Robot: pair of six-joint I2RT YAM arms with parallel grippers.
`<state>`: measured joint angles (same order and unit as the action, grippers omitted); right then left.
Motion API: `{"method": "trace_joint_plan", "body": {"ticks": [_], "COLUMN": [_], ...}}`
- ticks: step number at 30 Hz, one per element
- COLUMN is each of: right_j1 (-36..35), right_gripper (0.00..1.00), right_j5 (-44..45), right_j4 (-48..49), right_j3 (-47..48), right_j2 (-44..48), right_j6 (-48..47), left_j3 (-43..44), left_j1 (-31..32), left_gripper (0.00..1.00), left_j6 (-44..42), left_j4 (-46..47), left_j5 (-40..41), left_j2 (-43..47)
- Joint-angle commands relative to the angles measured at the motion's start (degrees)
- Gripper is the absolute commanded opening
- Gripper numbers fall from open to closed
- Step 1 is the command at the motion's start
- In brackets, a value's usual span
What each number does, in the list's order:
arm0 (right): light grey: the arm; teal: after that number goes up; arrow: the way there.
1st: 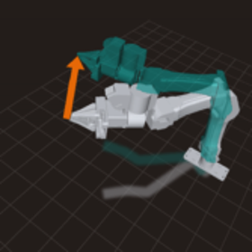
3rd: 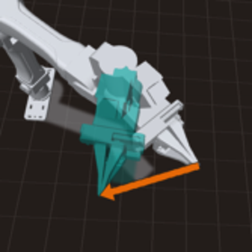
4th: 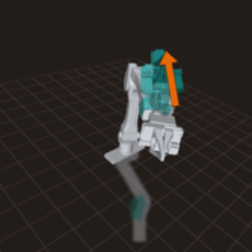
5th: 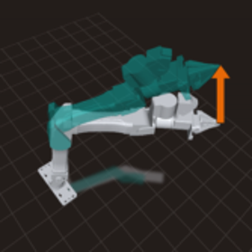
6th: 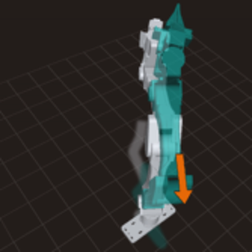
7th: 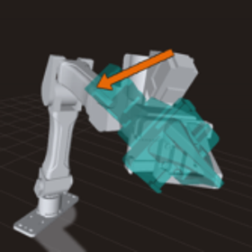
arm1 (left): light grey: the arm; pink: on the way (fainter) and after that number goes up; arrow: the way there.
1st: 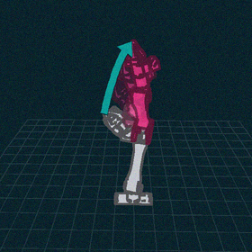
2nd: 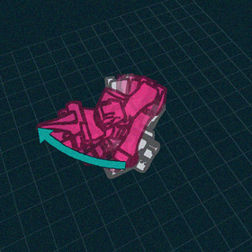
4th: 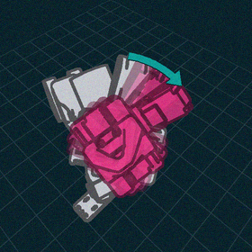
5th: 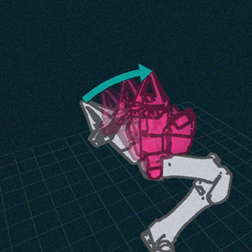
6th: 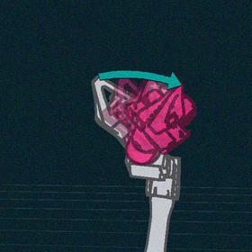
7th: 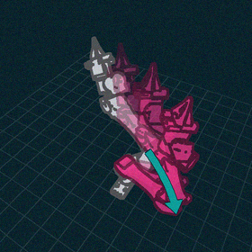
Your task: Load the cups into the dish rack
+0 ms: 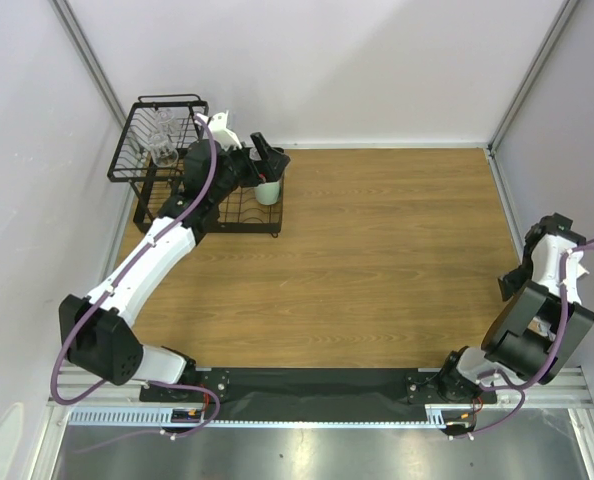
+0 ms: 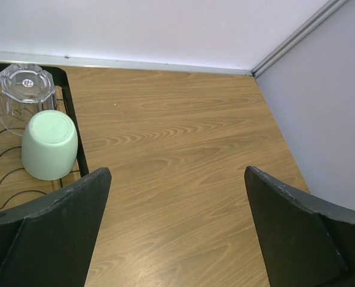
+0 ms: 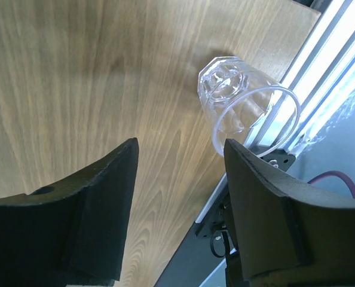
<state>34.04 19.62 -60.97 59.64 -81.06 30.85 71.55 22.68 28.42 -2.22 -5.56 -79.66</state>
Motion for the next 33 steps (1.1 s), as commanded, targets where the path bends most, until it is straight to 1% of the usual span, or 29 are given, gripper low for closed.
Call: {"method": "trace_joint_plan", "body": {"ticks": [1,3,13,17,18,19,20,23,24,25,29,32,33], "right_j1": [1.4,1.8,2.4,3.0,3.3,3.4,3.5,3.8,3.8,3.8,3.8,3.8,3.8], "right_gripper": [0.63,0.59,0.61,0.59,0.55,0.53,0.48,0.42,0.38,0.37,0.28,0.24,0.17], "right_j5": [0.7,0.4,1.7,1.6,1.6,1.5,1.4,0.9,0.6,0.4,-0.3,-1.2,-1.6], "right_j4": [1.4,1.6,0.7,0.9,1.0,0.9,1.1,1.6,1.5,1.5,1.8,2.0,2.0], "right_j3": [-0.5,-0.6,-1.8,-2.1,-2.2,-2.3,-2.4,-2.7,-2.8,-2.9,-3.1,-3.2,-3.2], "right_j2": [-1.1,-1.6,-2.3,-3.4,-3.7,-3.8,-3.9,-4.6,-4.9,-5.2,-5.4,-5.7,-5.7], "right_j6": [0.6,0.6,1.8,2.0,2.0,2.0,1.9,1.6,1.6,1.5,1.2,0.8,0.4], "left_j3": [-0.6,-0.9,-1.8,-1.8,-1.6,-1.6,-1.6,-1.8,-1.9,-1.9,-2.3,-2.7,-2.8], "left_j1": [-0.4,-0.4,-0.6,-0.7,-0.7,-0.9,-0.9,-1.1,-1.2,-1.3,-1.5,-1.5,-1.5], "left_gripper": [1.0,1.0,1.0,1.0,1.0,1.0,1.0,1.0,1.0,1.0,1.0,1.0,1.0], "left_j6": [-1.1,-1.0,-1.6,-1.4,-1.4,-1.4,-1.5,-1.8,-1.7,-1.8,-1.9,-2.0,-1.9], "left_j4": [0.6,0.3,-0.4,-0.3,-0.2,-0.2,-0.3,-0.5,-0.5,-0.4,-0.6,-0.6,-0.6], "left_j5": [0.8,1.0,1.4,1.3,1.3,1.3,1.3,1.4,1.4,1.5,1.7,1.6,1.6], "left_j2": [2.4,2.6,3.6,3.5,3.4,3.5,3.5,4.0,4.1,4.2,5.0,5.4,5.6]}}
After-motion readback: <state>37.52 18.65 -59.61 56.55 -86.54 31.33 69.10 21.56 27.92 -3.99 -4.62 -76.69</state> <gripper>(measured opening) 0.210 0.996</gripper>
